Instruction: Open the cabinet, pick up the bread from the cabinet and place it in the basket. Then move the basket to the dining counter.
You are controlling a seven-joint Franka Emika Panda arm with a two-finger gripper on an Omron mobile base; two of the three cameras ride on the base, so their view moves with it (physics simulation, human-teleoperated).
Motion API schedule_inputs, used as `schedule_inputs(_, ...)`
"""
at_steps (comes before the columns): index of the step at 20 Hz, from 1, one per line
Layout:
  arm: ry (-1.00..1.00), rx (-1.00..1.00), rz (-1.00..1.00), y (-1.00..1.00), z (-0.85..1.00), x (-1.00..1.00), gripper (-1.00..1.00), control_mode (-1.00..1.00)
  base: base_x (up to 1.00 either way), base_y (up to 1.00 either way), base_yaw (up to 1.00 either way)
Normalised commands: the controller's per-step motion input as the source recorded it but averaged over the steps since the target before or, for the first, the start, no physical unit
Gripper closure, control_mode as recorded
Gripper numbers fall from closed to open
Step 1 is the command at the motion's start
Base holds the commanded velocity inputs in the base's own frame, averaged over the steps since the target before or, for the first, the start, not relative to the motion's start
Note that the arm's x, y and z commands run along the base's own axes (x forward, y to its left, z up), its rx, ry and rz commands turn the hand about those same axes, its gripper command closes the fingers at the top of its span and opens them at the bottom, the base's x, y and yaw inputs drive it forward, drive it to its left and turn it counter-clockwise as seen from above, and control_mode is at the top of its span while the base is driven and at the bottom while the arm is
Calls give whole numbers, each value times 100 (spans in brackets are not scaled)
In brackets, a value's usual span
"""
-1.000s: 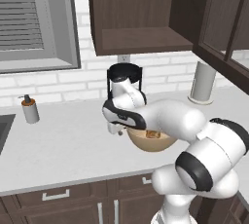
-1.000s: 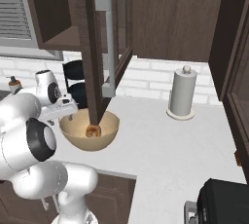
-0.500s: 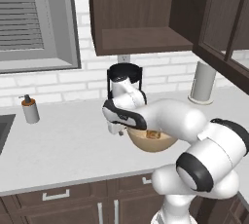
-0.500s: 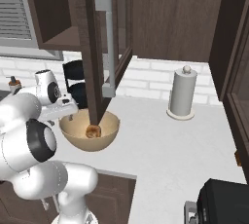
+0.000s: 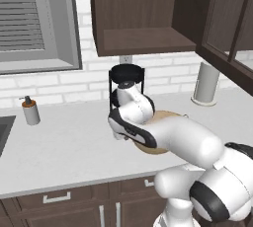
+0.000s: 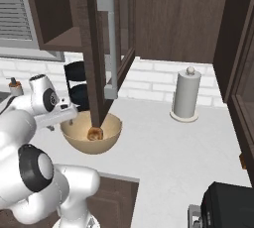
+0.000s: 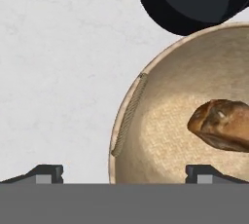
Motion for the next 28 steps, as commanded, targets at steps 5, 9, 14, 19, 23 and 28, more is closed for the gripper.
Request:
schedule_inputs(5,-8,0,5,-1,-1,0,-100,-100,0,0,0)
schedule_inputs(9,0,0,7,-8,-2,0,-100,-100,0,0,0)
schedule_inputs(14,0,0,5,-15,-13,0,-100,-100,0,0,0)
schedule_inputs(19,0,0,4,-13,-22,0,-100,-100,0,0,0)
schedule_inputs(23,-1,1,4,-11,-14,0,-100,-100,0,0,0)
schedule_inputs(28,0,1,3,0,-10,0,100,-100,0,0,0)
